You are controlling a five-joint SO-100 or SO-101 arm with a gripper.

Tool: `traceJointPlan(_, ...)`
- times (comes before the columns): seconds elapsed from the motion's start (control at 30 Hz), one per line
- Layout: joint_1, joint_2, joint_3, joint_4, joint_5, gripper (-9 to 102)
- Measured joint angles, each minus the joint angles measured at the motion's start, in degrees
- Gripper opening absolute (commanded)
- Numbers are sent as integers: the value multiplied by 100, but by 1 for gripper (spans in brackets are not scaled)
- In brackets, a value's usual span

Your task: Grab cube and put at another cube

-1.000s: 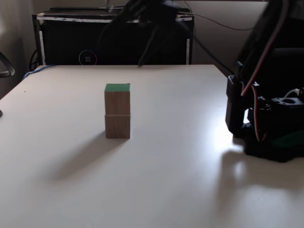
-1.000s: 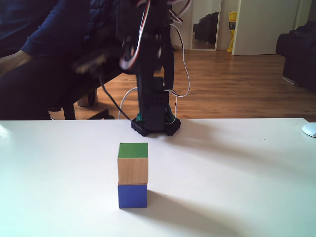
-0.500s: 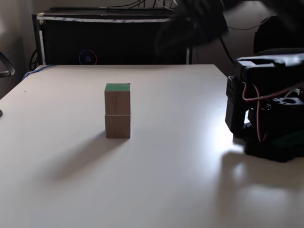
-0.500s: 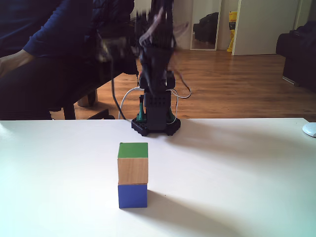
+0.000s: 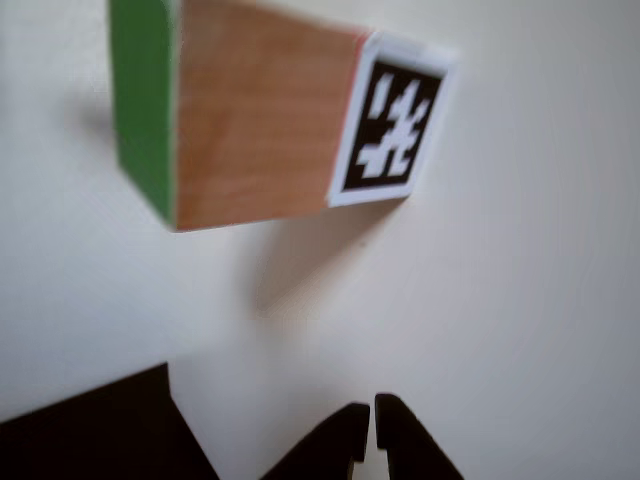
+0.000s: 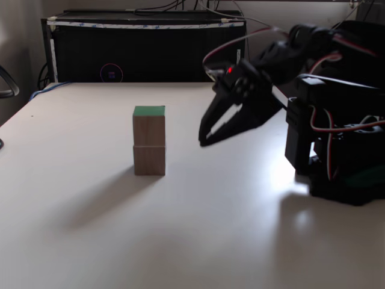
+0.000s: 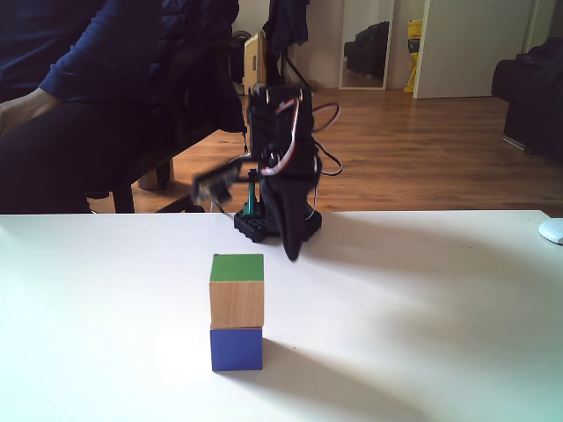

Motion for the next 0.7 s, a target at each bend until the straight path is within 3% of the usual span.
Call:
traceJointPlan(0.13,79,18,255,105,193,0)
traceJointPlan(0.3,26,0,255,861,360,0)
traceJointPlan(0.7,-18,9,255,949,598,0)
